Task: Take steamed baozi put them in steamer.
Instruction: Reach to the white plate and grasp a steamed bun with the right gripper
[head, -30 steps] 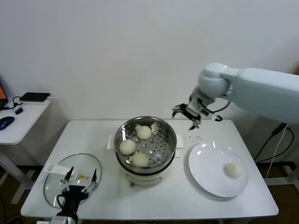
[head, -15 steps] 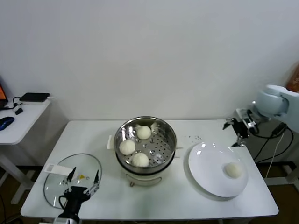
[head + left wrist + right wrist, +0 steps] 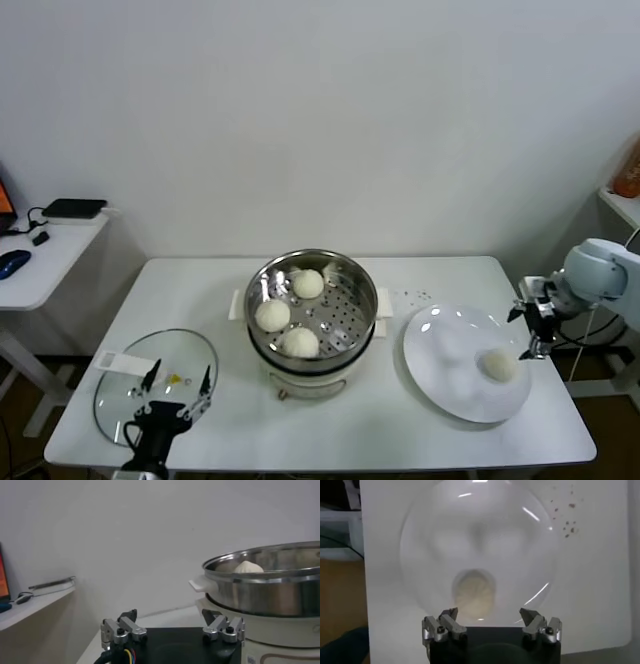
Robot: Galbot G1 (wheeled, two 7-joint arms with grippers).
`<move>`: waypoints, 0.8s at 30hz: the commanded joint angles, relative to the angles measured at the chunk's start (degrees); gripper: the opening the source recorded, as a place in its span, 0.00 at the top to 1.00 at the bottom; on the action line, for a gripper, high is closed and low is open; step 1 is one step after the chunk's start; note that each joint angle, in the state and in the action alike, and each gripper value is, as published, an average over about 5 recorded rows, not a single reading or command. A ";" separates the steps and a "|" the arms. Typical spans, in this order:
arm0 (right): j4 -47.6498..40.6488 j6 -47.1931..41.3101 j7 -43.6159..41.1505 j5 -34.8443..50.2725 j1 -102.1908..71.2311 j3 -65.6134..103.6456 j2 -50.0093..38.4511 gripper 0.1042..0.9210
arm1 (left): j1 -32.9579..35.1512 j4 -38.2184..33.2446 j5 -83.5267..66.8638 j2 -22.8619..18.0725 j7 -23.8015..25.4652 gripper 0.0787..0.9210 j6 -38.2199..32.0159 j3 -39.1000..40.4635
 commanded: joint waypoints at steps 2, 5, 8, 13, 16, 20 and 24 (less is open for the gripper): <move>-5.45 -1.05 0.40 -3.88 -15.17 10.49 1.96 0.12 | 0.34 -0.27 -0.20 -0.15 0.05 0.12 0.16 -0.13; -6.64 -1.05 0.52 -3.62 -16.51 11.86 2.98 0.12 | 0.35 -0.15 -0.20 -0.14 0.06 0.12 0.18 -0.26; -7.21 -1.02 0.69 -3.32 -17.39 12.79 3.71 0.12 | 0.28 0.11 -0.19 -0.11 0.06 0.12 0.19 -0.37; -8.33 -0.97 1.27 -3.09 -18.98 14.47 4.99 0.12 | 0.12 0.52 -0.10 -0.13 0.06 0.12 0.19 -0.34; -9.16 -0.79 1.55 -3.23 -19.43 15.11 5.71 0.12 | -0.02 0.57 -0.06 -0.16 0.07 0.12 0.28 -0.37; -10.22 -0.46 1.89 -3.35 -19.69 15.87 6.68 0.12 | -0.15 0.65 -0.01 -0.20 0.08 0.12 0.34 -0.37; -10.69 -0.39 1.87 -3.25 -19.64 16.06 7.42 0.12 | -0.20 0.87 0.10 -0.29 0.05 0.12 0.31 -0.28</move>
